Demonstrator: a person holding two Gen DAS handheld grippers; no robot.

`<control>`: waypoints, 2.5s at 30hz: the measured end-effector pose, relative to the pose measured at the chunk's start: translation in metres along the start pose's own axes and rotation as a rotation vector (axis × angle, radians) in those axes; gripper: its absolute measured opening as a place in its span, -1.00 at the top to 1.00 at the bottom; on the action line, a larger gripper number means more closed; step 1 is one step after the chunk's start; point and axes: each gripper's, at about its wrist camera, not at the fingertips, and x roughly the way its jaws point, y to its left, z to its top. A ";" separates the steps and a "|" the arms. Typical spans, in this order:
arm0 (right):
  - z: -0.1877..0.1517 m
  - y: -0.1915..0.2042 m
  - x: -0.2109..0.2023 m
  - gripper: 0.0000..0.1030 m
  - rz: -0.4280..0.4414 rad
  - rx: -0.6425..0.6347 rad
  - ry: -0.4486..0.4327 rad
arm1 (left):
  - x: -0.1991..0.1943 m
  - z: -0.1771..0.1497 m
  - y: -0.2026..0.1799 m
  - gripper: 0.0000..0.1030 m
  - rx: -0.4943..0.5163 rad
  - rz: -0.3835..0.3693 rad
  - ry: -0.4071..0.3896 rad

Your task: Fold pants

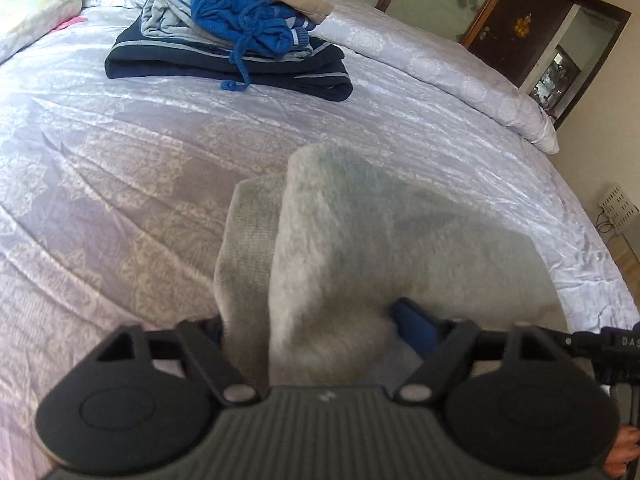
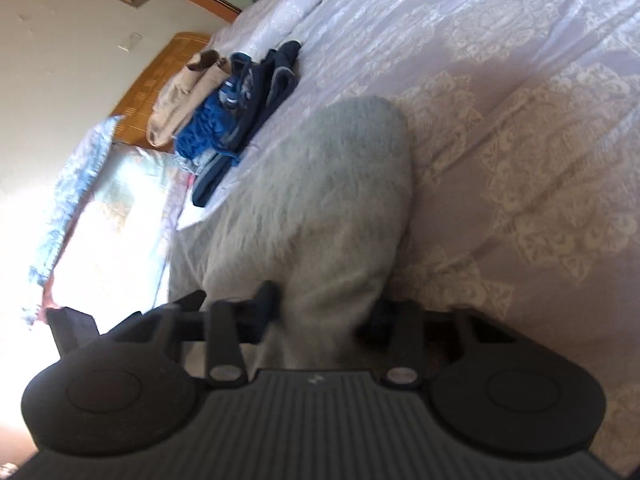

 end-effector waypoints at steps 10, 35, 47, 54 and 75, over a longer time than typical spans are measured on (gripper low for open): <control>0.009 0.021 -0.064 0.65 -0.019 -0.119 -0.194 | -0.035 0.004 -0.057 0.35 -0.082 -0.218 -0.071; 0.009 -0.101 -0.132 -0.29 -0.037 0.173 -0.181 | 0.033 -0.041 -0.116 -0.78 -0.040 -0.158 0.133; -0.002 -0.069 -0.110 0.40 -0.103 0.032 -0.131 | 0.022 -0.050 -0.143 0.25 0.106 -0.085 0.082; 0.011 -0.029 -0.113 0.47 -0.108 -0.072 -0.169 | -0.009 -0.022 -0.143 0.43 0.072 -0.142 0.010; 0.244 0.249 0.001 0.47 0.226 -0.455 -0.342 | -0.153 0.309 -0.058 0.42 0.036 -0.011 -0.526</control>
